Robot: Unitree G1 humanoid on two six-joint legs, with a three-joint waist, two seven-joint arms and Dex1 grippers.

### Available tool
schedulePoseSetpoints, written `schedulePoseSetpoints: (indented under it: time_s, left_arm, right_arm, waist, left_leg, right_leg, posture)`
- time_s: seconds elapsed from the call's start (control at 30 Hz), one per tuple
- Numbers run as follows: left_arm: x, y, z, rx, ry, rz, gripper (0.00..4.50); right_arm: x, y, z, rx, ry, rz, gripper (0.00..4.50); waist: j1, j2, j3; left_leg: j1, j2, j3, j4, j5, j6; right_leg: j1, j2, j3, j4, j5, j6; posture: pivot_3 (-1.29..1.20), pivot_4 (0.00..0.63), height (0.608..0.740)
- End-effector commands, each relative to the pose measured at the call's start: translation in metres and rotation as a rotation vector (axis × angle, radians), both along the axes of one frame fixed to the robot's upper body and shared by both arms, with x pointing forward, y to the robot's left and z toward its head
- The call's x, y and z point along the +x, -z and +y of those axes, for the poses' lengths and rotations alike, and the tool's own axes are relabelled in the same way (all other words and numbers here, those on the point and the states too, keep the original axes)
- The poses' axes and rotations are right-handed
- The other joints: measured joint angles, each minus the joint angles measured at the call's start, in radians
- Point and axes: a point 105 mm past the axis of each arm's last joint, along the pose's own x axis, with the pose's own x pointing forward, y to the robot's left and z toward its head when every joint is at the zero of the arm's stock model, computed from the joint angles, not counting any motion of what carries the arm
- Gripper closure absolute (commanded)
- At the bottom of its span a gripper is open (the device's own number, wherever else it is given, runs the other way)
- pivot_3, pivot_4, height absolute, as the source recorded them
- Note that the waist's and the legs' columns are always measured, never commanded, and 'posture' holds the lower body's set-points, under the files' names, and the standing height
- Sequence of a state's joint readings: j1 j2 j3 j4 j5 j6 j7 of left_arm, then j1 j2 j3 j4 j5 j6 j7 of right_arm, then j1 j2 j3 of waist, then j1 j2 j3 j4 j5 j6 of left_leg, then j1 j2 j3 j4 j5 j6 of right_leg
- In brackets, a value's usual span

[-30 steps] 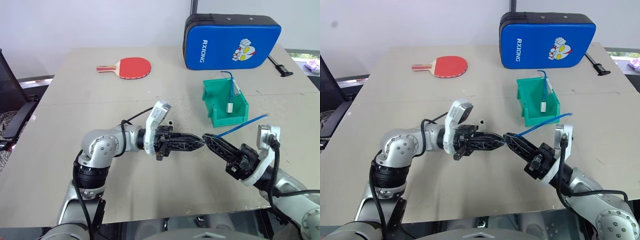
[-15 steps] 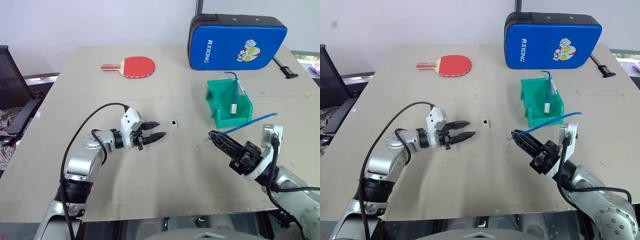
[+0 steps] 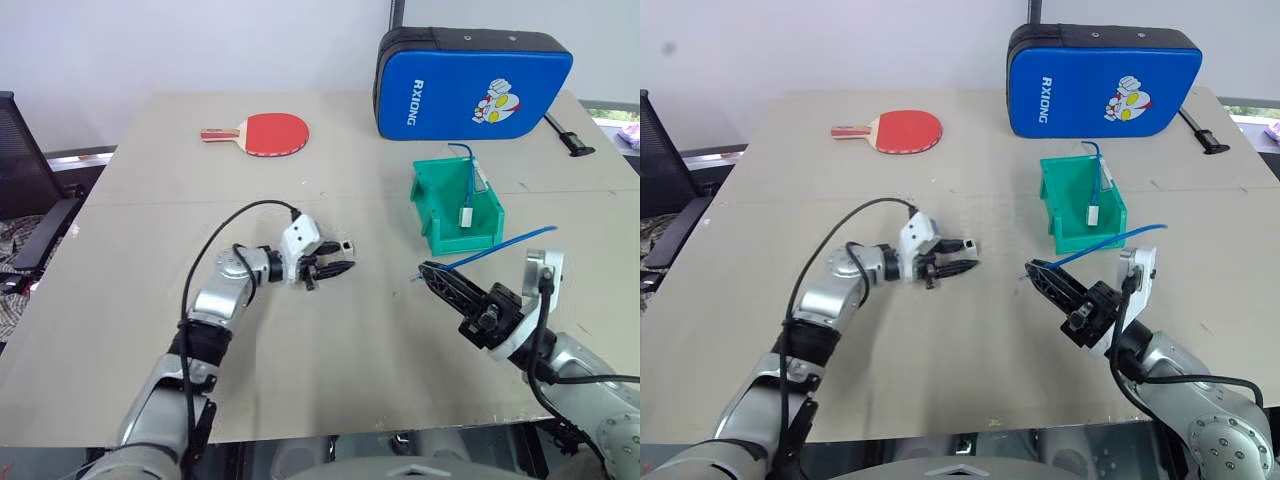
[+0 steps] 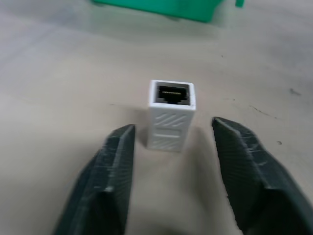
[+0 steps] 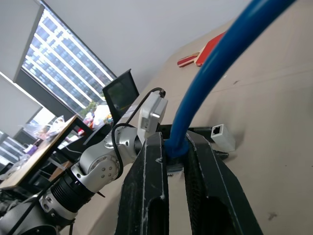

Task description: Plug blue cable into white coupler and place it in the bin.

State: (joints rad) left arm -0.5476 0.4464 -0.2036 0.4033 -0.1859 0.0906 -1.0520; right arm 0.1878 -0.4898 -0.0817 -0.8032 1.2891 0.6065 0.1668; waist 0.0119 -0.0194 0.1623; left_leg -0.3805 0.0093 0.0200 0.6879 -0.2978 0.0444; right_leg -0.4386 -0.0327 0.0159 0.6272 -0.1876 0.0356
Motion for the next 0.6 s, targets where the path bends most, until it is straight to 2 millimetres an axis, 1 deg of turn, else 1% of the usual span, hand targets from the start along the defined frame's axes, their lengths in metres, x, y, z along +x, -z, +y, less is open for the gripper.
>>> schedulePoseSetpoints:
  time_s: [0.03, 0.07, 0.17, 0.23, 0.33, 0.43, 0.5, 0.6]
  left_arm:
    - [0.001, -0.004, -0.005, 0.001, 0.044, -0.029, 3.65]
    - [0.001, -0.004, -0.005, 0.001, 0.047, -0.03, 3.97]
    - [-0.001, -0.006, -0.011, -0.01, 0.091, -0.038, 3.97]
    - [-0.008, -0.01, -0.019, -0.02, 0.151, -0.041, 3.97]
    - [-0.024, -0.011, -0.033, 0.004, 0.274, -0.06, 3.97]
    - [-0.037, -0.009, -0.045, 0.038, 0.364, -0.085, 3.97]
    - [-0.04, -0.006, -0.048, 0.062, 0.393, -0.1, 3.97]
    - [-0.041, -0.003, -0.05, 0.084, 0.414, -0.104, 3.97]
  right_arm:
    - [-0.003, -0.012, 0.004, -0.034, -0.01, -0.087, 4.5]
    - [-0.002, -0.011, 0.005, -0.061, -0.015, -0.102, 4.5]
    - [0.002, -0.008, 0.01, -0.159, -0.047, -0.151, 4.5]
    - [0.009, -0.004, 0.013, -0.249, -0.08, -0.194, 4.5]
    - [0.02, 0.003, 0.019, -0.391, -0.158, -0.261, 4.5]
    - [0.034, 0.009, 0.02, -0.487, -0.214, -0.301, 4.5]
    - [0.044, 0.014, 0.02, -0.54, -0.245, -0.309, 4.5]
    - [0.053, 0.023, 0.019, -0.64, -0.309, -0.333, 4.5]
  waist:
    - [-0.001, 0.0, 0.0]
    - [-0.002, 0.0, 0.0]
    - [-0.002, 0.0, 0.0]
    - [-0.002, 0.0, 0.0]
    - [-0.001, 0.0, 0.0]
    - [-0.001, 0.0, 0.0]
    - [0.0, 0.0, 0.0]
    - [0.0, 0.0, 0.0]
  left_leg:
    - [0.0, 0.0, 0.0, 0.0, 0.0, 0.0]
    - [0.0, 0.0, 0.0, 0.0, 0.0, 0.0]
    - [0.0, 0.0, 0.0, 0.0, 0.0, 0.0]
    - [0.0, 0.0, 0.0, 0.0, 0.0, 0.0]
    - [0.0, -0.002, 0.001, 0.0, 0.0, 0.0]
    - [0.0, -0.002, 0.0, 0.0, 0.0, 0.0]
    - [0.0, -0.002, 0.0, 0.0, 0.0, 0.0]
    - [0.0, -0.002, 0.0, 0.0, 0.0, 0.0]
  right_leg:
    - [0.0, 0.0, 0.0, 0.0, 0.0, 0.0]
    - [0.0, 0.0, 0.0, 0.0, 0.0, 0.0]
    - [0.0, 0.0, 0.0, 0.0, 0.0, 0.0]
    - [0.0, 0.0, 0.0, 0.0, 0.0, 0.0]
    - [0.0, 0.0, 0.0, 0.0, 0.0, 0.0]
    - [0.0, 0.0, 0.0, 0.0, 0.0, 0.0]
    - [0.0, 0.001, 0.0, 0.0, 0.0, 0.0]
    - [0.0, 0.001, 0.0, 0.0, 0.0, 0.0]
  posture:
    - [0.0, 0.15, 0.74]
    - [0.0, 0.15, 0.74]
    - [0.0, 0.15, 0.74]
    - [0.0, 0.15, 0.74]
    - [0.0, 0.15, 0.74]
    - [0.0, 0.15, 0.74]
    - [0.0, 0.15, 0.74]
    - [0.0, 0.15, 0.74]
